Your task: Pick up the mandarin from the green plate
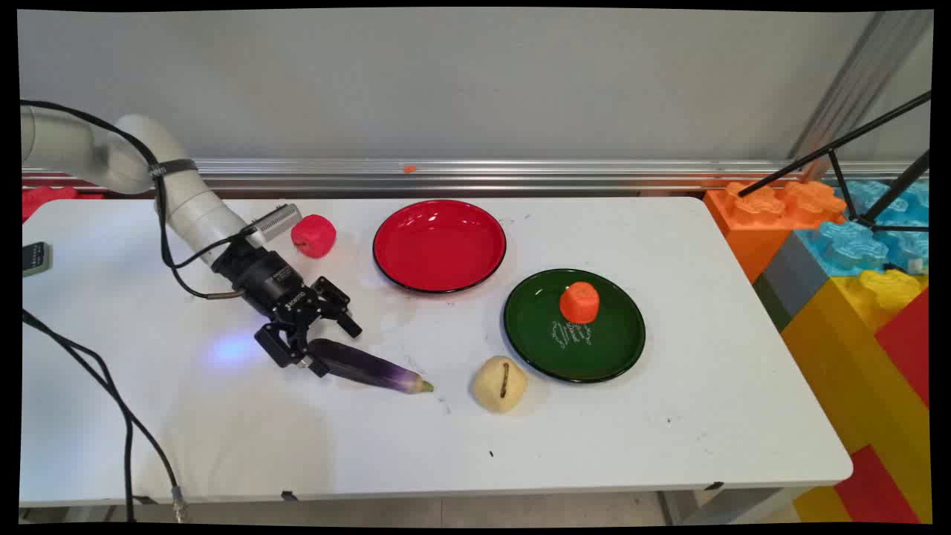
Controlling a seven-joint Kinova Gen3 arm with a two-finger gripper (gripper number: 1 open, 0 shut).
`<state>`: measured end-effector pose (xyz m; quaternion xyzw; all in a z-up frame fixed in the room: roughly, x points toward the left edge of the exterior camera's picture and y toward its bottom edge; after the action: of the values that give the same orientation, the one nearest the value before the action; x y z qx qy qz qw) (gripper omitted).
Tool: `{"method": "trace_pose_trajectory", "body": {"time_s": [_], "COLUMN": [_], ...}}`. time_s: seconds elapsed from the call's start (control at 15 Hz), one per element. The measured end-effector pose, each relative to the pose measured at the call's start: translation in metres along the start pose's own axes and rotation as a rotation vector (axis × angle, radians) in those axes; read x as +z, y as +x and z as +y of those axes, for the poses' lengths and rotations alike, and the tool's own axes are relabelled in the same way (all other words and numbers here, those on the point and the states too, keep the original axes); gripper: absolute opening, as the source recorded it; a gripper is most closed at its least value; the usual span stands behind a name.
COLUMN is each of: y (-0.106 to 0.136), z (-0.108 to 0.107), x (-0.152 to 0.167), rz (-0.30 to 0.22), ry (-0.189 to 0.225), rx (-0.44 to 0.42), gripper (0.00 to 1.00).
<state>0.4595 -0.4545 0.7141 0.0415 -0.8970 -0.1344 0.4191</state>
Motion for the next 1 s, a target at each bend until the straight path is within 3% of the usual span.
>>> {"method": "trace_pose_trajectory", "body": {"time_s": [0.67,1.0], "y": [0.020,0.031], "z": [0.015,0.005], "x": [-0.032,-0.057], "rz": [0.053,0.082], "ry": [-0.014,0.043], "rx": [0.050,0.040], "gripper": [1.00,1.00]}}
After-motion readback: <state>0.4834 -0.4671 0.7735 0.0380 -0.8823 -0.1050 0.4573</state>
